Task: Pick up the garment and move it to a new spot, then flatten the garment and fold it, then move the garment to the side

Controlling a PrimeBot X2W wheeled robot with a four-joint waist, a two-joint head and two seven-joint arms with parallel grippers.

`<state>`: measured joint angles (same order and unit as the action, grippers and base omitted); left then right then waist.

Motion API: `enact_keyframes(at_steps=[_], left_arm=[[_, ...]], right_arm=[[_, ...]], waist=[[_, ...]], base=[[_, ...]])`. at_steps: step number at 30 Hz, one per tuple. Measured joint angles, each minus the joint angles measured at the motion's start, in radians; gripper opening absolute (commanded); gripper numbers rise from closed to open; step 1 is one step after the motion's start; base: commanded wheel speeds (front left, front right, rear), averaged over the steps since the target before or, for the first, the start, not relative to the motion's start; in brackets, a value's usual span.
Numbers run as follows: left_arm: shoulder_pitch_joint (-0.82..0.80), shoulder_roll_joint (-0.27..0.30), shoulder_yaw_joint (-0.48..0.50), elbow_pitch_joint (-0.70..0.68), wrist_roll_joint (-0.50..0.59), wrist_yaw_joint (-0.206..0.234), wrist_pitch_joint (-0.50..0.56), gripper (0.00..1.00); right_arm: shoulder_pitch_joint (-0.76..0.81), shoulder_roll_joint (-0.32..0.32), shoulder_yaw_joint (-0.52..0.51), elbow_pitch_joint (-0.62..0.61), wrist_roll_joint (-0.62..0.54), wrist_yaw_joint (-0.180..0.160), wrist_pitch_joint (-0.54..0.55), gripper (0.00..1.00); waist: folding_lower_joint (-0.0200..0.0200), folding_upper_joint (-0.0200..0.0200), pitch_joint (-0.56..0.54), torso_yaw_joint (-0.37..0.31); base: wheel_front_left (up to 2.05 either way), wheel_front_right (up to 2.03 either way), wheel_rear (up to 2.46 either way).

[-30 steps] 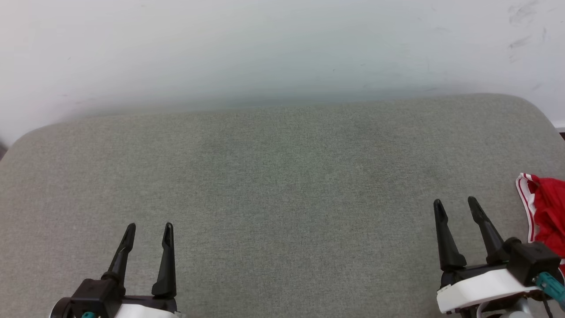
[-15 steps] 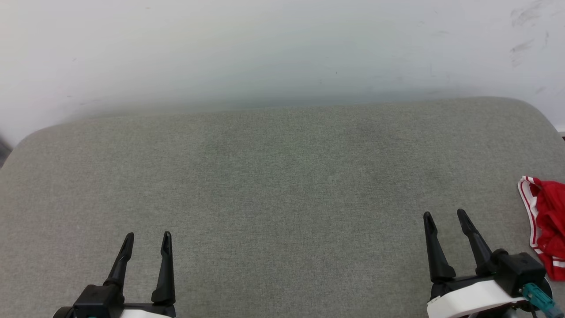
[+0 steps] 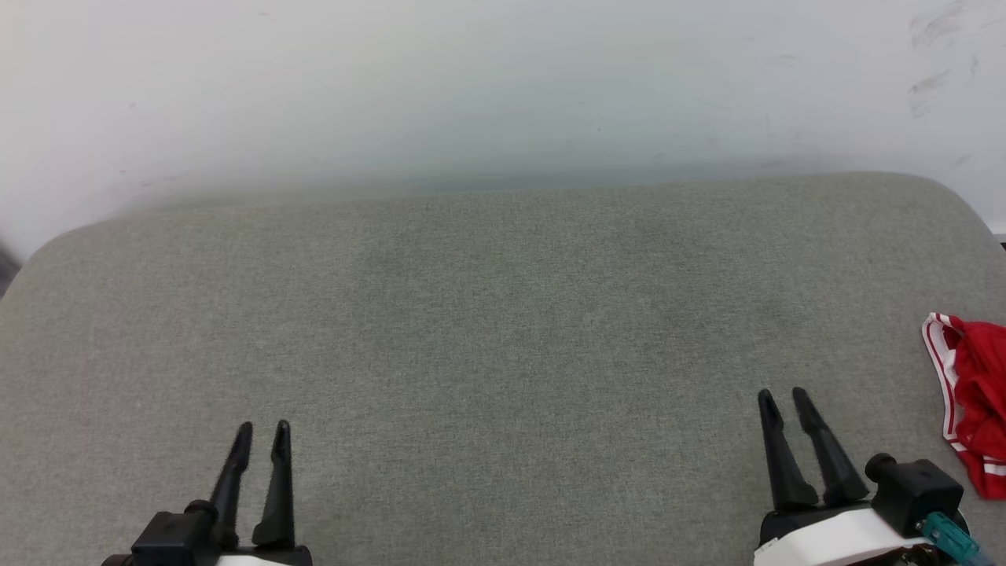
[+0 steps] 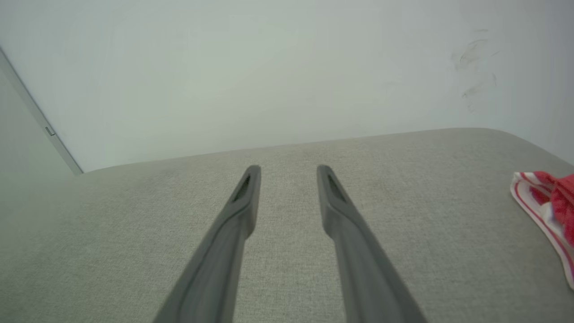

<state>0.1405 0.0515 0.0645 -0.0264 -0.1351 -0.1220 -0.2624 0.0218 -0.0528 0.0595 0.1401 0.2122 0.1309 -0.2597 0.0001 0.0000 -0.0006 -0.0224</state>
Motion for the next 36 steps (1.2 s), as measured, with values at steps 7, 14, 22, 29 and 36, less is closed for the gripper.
enact_keyframes(at_steps=[7, 14, 22, 29, 36], left_arm=[[0.001, -0.002, -0.001, 0.034, -0.105, 0.000, 0.027, 0.00], [-0.015, -0.001, 0.000, 0.061, -0.242, 0.000, 0.058, 0.00], [-0.043, 0.001, 0.001, 0.085, -0.385, -0.001, 0.090, 0.00], [-0.063, 0.002, 0.003, 0.102, -0.499, -0.001, 0.117, 0.00], [-0.085, 0.003, 0.005, 0.123, -0.618, -0.001, 0.146, 0.00]], right_arm=[[0.015, -0.001, -0.002, 0.019, 0.102, 0.000, 0.020, 0.00], [0.010, -0.006, -0.008, 0.029, 0.239, 0.000, 0.049, 0.00], [-0.002, -0.011, -0.016, 0.037, 0.378, 0.000, 0.076, 0.00], [-0.018, -0.015, -0.024, 0.044, 0.489, 0.000, 0.100, 0.00], [-0.024, -0.018, -0.034, 0.051, 0.604, 0.000, 0.126, 0.00]], waist=[[0.0000, 0.0000, 0.000, 0.001], [0.0000, 0.0000, 0.000, 0.002], [0.0001, 0.0000, 0.001, 0.004], [0.0000, 0.0000, 0.001, 0.005], [0.0001, 0.0000, 0.001, 0.006]], base=[[0.00, 0.00, 0.00], [0.00, 0.00, 0.00], [0.00, 0.00, 0.00], [0.00, 0.00, 0.00], [0.00, 0.00, 0.00]])
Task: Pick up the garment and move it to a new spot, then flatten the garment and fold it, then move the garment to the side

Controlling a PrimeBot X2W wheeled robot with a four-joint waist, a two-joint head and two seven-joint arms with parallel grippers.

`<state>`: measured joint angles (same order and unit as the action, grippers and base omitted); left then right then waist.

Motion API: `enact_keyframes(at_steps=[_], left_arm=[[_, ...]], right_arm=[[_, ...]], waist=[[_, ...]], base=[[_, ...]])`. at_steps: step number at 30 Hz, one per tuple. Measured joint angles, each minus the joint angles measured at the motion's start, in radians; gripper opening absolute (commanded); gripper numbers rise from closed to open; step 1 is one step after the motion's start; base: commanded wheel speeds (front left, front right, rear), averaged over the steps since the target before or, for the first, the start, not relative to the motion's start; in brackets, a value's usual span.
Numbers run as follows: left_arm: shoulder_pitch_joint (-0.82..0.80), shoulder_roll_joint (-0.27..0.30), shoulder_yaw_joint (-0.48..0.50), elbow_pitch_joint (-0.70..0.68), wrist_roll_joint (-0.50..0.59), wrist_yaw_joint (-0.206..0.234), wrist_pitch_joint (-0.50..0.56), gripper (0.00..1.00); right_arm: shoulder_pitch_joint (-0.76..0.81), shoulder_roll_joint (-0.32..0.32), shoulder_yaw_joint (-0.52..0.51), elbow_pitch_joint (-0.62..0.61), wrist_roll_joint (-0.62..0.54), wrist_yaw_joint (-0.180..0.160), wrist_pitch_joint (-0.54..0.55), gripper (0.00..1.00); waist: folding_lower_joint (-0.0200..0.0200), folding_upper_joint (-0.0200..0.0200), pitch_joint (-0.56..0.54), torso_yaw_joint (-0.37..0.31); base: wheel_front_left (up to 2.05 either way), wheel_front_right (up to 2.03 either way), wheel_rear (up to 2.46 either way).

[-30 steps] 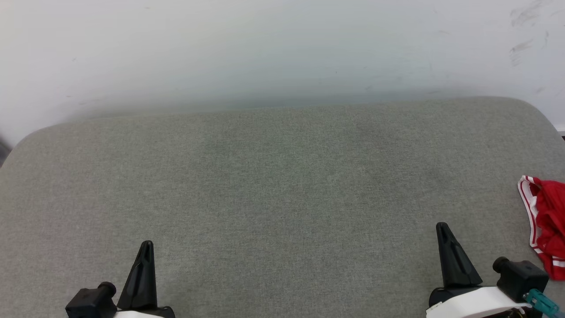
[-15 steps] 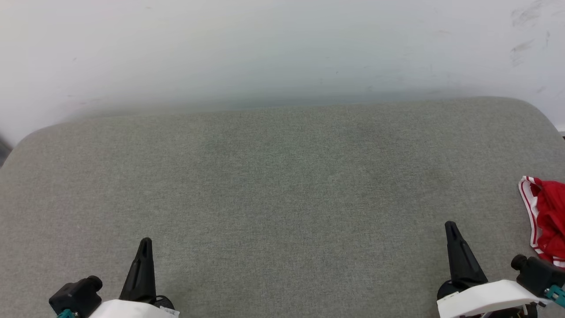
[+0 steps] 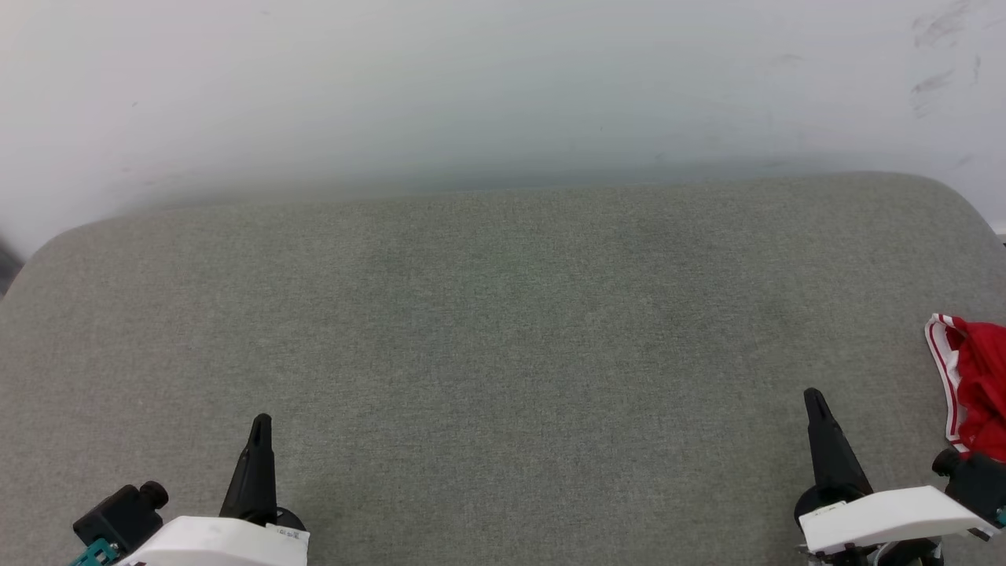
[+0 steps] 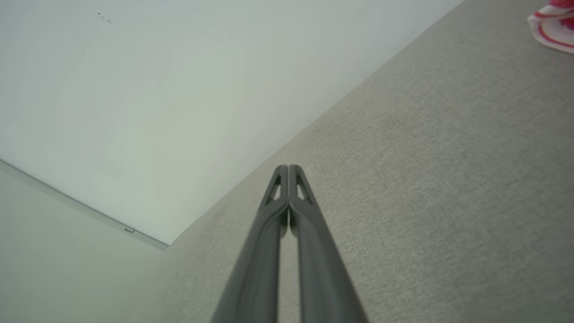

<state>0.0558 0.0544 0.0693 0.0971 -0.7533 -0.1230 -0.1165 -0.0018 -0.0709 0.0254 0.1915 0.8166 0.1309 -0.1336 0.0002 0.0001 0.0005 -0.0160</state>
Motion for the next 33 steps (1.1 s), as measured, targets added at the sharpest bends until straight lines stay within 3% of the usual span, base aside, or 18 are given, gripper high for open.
enact_keyframes(at_steps=[33], left_arm=[[-0.068, 0.002, 0.011, 0.067, -0.398, -0.002, 0.098, 0.00]], right_arm=[[-0.045, -0.006, -0.042, 0.022, 0.381, 0.000, 0.095, 0.00]], waist=[[0.0000, 0.0000, 0.001, 0.006]], base=[[0.00, 0.00, 0.00]])
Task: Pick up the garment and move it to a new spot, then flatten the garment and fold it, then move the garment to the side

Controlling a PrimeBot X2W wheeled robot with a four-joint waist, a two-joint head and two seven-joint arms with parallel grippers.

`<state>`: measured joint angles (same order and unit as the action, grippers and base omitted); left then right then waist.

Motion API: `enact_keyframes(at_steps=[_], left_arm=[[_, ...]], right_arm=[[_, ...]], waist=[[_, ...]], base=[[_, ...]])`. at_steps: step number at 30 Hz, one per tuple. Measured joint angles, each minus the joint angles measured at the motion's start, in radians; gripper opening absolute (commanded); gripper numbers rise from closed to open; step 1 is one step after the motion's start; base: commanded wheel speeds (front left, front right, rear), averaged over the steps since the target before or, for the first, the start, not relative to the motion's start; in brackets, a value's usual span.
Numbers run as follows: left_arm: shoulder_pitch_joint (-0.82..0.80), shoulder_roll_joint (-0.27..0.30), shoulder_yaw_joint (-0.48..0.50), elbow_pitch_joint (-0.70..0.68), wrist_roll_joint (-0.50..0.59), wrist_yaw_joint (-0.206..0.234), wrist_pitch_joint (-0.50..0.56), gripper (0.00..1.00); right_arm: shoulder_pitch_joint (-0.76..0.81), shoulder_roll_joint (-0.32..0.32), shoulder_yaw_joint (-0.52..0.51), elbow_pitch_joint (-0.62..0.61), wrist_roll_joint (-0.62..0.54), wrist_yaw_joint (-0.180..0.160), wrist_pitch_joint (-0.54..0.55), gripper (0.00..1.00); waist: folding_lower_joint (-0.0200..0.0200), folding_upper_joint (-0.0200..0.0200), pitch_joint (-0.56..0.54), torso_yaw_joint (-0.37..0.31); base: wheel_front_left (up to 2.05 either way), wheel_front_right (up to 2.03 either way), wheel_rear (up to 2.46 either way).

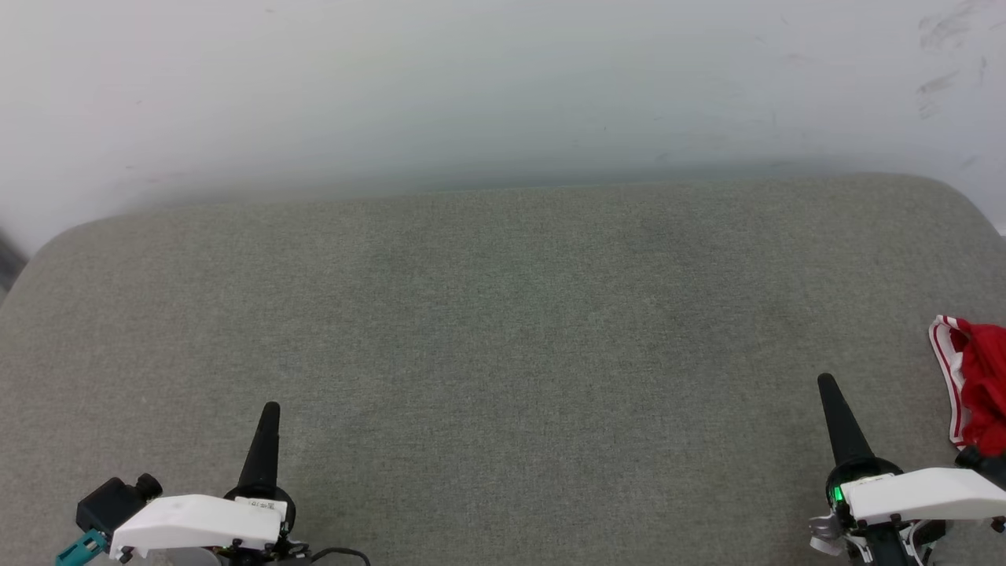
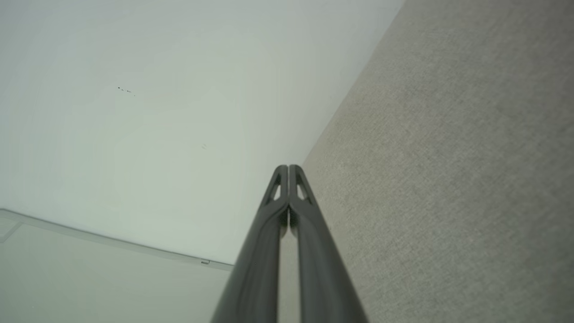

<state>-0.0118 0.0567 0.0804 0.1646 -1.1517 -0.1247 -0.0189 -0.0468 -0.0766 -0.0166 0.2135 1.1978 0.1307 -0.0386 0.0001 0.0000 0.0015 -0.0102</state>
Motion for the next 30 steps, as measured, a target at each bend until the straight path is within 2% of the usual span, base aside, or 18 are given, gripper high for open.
enact_keyframes(at_steps=[30], left_arm=[[-0.055, 0.000, 0.014, 0.047, -0.270, -0.003, 0.072, 0.00]], right_arm=[[-0.031, 0.000, -0.036, 0.016, 0.254, 0.000, 0.074, 0.00]], waist=[[-0.0001, 0.0000, 0.001, 0.005]], base=[[0.00, 0.00, 0.00]])
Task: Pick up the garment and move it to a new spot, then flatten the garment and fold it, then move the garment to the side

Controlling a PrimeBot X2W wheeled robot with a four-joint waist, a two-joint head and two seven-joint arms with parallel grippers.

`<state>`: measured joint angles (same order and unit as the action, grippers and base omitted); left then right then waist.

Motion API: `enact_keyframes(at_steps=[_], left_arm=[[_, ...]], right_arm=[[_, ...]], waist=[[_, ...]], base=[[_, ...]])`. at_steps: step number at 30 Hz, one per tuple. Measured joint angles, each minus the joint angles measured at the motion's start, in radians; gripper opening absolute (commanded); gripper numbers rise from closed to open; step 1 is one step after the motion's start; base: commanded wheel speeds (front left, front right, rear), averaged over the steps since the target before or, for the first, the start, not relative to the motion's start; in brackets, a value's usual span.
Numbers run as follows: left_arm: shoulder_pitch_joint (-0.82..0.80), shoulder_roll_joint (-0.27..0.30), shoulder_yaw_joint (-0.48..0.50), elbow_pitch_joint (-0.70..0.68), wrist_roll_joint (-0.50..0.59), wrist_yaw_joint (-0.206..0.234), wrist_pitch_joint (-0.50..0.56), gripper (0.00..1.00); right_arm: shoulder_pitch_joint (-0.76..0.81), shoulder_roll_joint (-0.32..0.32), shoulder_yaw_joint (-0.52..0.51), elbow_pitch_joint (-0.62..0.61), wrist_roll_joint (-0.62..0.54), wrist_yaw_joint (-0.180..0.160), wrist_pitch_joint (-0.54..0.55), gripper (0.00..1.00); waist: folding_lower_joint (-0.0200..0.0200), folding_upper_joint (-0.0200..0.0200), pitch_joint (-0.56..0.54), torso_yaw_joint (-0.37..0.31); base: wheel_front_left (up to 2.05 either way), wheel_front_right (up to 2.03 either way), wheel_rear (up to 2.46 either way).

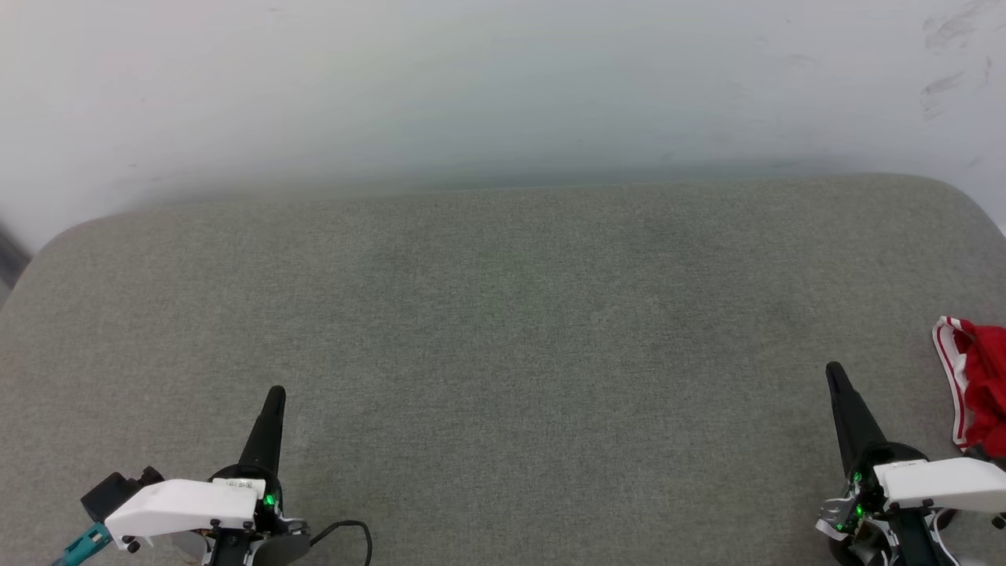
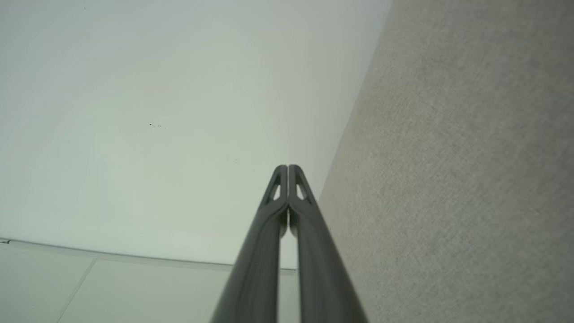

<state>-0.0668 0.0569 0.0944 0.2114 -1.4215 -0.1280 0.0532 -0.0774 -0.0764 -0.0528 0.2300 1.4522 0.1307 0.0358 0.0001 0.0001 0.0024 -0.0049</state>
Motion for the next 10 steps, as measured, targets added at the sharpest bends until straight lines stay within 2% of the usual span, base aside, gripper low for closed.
enact_keyframes(at_steps=[10], left_arm=[[-0.011, 0.000, 0.004, 0.013, -0.076, 0.000, 0.020, 0.00]], right_arm=[[-0.007, 0.000, -0.011, 0.004, 0.071, 0.000, 0.019, 0.00]], waist=[[0.0000, 0.0000, 0.000, 0.002]], base=[[0.00, 0.00, 0.00]])
